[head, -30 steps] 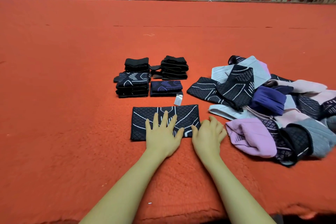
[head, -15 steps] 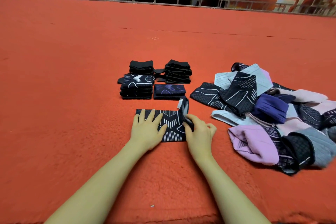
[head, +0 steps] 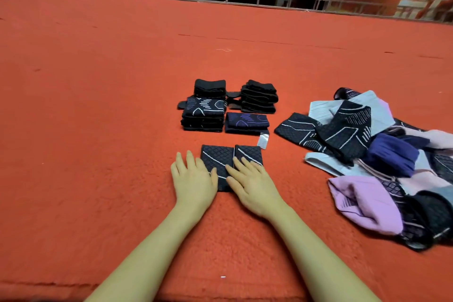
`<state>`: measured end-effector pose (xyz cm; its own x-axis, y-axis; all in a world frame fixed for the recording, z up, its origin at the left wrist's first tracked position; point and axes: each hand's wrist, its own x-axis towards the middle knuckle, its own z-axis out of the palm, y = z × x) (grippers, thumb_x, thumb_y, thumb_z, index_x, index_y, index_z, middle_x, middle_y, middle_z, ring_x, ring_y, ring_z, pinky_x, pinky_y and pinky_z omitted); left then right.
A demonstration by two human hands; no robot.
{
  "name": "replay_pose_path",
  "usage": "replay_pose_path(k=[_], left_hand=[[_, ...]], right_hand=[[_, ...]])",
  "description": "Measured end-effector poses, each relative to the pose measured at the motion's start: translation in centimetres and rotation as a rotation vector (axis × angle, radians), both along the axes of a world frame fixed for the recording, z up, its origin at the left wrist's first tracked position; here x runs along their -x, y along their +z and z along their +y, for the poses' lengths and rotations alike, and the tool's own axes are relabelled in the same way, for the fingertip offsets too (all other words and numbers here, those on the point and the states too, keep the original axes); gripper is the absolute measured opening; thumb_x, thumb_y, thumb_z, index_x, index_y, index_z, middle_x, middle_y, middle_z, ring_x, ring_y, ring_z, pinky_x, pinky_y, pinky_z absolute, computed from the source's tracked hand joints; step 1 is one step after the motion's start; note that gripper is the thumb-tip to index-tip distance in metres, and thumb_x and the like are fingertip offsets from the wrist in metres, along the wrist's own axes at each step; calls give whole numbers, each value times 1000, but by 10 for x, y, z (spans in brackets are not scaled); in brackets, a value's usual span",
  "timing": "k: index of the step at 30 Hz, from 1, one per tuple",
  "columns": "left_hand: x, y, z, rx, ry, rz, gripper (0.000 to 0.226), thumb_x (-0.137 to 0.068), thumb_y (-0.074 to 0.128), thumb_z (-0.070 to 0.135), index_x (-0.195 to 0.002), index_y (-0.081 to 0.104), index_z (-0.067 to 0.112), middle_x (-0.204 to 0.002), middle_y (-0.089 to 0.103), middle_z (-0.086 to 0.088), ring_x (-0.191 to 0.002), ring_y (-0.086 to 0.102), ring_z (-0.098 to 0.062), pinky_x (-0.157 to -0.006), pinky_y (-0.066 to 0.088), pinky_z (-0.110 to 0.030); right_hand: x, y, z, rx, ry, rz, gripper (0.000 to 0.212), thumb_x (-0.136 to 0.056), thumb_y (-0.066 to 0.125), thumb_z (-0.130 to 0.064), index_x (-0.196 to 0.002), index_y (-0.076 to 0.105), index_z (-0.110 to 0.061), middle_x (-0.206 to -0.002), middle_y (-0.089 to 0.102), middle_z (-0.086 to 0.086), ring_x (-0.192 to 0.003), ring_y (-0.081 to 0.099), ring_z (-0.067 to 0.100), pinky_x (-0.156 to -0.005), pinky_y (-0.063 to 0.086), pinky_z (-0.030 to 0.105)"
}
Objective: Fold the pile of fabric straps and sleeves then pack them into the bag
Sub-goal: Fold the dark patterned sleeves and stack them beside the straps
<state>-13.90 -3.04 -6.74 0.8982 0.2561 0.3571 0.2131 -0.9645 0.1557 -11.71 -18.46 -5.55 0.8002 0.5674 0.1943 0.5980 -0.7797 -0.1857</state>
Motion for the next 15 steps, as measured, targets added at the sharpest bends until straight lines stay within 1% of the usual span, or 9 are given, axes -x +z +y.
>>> replay_pose_path(k=[1, 2, 4, 5, 6, 7, 9, 11, 15], left_hand=[[-1, -2, 0, 4, 14, -6, 49, -63, 84, 32, -89, 70, -6, -109, 65, -27, -103, 58, -50, -84, 47, -50], [-1, -4, 0, -7, 17, -18, 46, -63, 84, 32, -87, 70, -4, -107, 65, -27, -102, 59, -50, -84, 46, -49], [-2, -8, 0, -50, -2, -73, 36, -68, 80, 32, -88, 72, 3, -104, 67, -24, -98, 60, -49, -85, 36, -46], [-3, -9, 0, -66, -20, -96, 30, -74, 72, 32, -91, 72, 8, -101, 69, -21, -96, 62, -48, -83, 31, -44], [-3, -10, 0, -73, -33, -117, 29, -79, 62, 33, -95, 72, 12, -98, 71, -17, -93, 63, -46, -82, 27, -43], [-4, -11, 0, -63, -49, -132, 30, -79, 58, 32, -100, 72, 15, -95, 72, -14, -91, 64, -45, -82, 26, -42], [-3, -11, 0, 18, -82, -165, 37, -78, 68, 24, -114, 68, 17, -94, 72, -10, -93, 64, -42, -84, 24, -43], [-1, -9, -1, 92, -118, -169, 51, -78, 70, 19, -128, 60, 20, -90, 69, -7, -91, 63, -37, -85, 23, -42], [2, -4, -1, 112, -152, -262, 62, -73, 67, 13, -133, 54, 22, -73, 60, -2, -73, 59, -30, -78, 23, -39]], right_hand=[[1, 6, -3, -66, 3, 74, 65, -93, 16, -47, -143, 43, -15, -149, 41, 4, -138, 36, 21, -113, 21, 29], [0, 7, -5, -163, 2, 139, 61, -95, 21, -43, -144, 39, -11, -150, 39, 6, -138, 35, 21, -112, 20, 28], [-1, 4, -6, -251, -58, 100, 53, -96, 31, -31, -140, 42, -4, -150, 36, 13, -136, 37, 27, -111, 25, 32], [-3, 0, -5, -179, -111, 13, 54, -96, 29, -32, -140, 42, -3, -152, 31, 17, -138, 35, 30, -111, 25, 36], [-4, -2, -2, -86, -159, -47, 63, -94, 19, -38, -142, 39, -3, -155, 23, 18, -141, 28, 32, -113, 21, 41], [-4, -2, 0, 21, -202, -29, 77, -86, 5, -46, -147, 30, -7, -158, 13, 15, -145, 16, 31, -115, 11, 43], [-4, -3, -4, 140, -241, 33, 93, -72, -13, -55, -153, 14, -18, -161, 0, 6, -147, -5, 24, -116, -7, 42], [-7, -1, -11, 142, -228, 58, 95, -69, -17, -61, -153, 9, -27, -161, -2, -1, -147, -10, 18, -115, -13, 42], [-9, -2, -14, 161, -217, 72, 94, -68, -15, -65, -152, 11, -33, -161, 0, -6, -147, -9, 14, -114, -13, 45]])
